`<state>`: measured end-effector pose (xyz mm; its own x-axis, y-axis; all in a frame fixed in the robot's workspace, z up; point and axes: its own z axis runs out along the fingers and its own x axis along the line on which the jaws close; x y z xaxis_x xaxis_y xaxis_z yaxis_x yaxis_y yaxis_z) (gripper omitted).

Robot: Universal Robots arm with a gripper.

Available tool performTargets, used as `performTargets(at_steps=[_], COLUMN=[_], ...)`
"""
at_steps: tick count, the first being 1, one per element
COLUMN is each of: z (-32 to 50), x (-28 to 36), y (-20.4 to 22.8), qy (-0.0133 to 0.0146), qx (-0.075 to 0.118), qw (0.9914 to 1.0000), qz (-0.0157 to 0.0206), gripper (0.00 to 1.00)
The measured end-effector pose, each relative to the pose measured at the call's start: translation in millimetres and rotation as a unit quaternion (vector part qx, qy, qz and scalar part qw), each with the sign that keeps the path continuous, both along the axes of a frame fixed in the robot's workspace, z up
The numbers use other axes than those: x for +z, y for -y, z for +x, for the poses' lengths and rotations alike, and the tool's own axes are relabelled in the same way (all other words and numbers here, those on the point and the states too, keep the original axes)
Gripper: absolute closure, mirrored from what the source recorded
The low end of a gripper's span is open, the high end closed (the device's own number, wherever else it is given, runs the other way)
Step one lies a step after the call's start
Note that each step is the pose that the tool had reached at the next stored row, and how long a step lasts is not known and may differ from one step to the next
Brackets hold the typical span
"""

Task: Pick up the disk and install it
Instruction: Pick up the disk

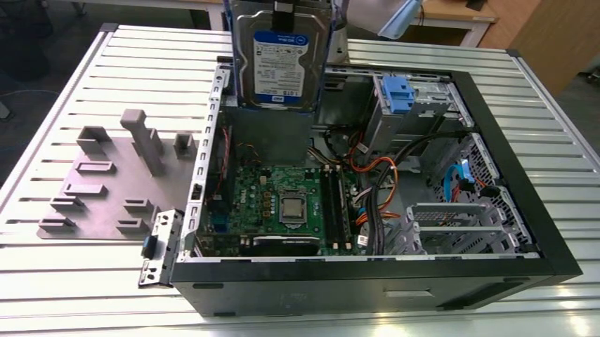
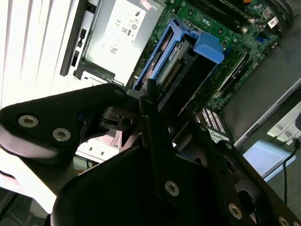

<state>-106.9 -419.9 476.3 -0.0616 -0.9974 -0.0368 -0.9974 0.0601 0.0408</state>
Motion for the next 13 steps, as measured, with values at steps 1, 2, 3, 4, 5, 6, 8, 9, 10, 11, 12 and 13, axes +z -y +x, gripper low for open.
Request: performTargets(at_steps=[1,2,3,4,5,6,8,9,10,11,12,13], z=[3.3,6.9,10.7,14.6,18.6,23.1,31.7,36.2,40.7,45.2,49.7,54.5], x=[0.0,0.0,-0.1,-0.1,-0.1,-0.2,-0.2,-0.2,-0.3,-0.3,-0.3,-0.4], y=[0.0,0.0,0.0,0.0,0.0,0.0,0.0,0.0,0.0,0.0,0.0,0.0], qy=[-0.0002,-0.0005,-0.0007,-0.0010,-0.0013,-0.0016,-0.0022,-0.0025,-0.0029,-0.0033,-0.0036,-0.0039], qx=[0.000,0.000,0.000,0.000,0.000,0.000,0.000,0.000,0.000,0.000,0.000,0.000], qw=[1.00000,1.00000,1.00000,1.00000,1.00000,1.00000,1.00000,1.00000,1.00000,0.99999,0.99999,0.99999], qz=[0.0000,0.0000,0.0000,0.0000,0.0001,0.0000,0.0001,0.0001,0.0000,0.0000,0.0001,0.0001], gripper=[0.65,0.65,0.65,0.65,0.65,0.65,0.65,0.65,0.65,0.65,0.65,0.65])
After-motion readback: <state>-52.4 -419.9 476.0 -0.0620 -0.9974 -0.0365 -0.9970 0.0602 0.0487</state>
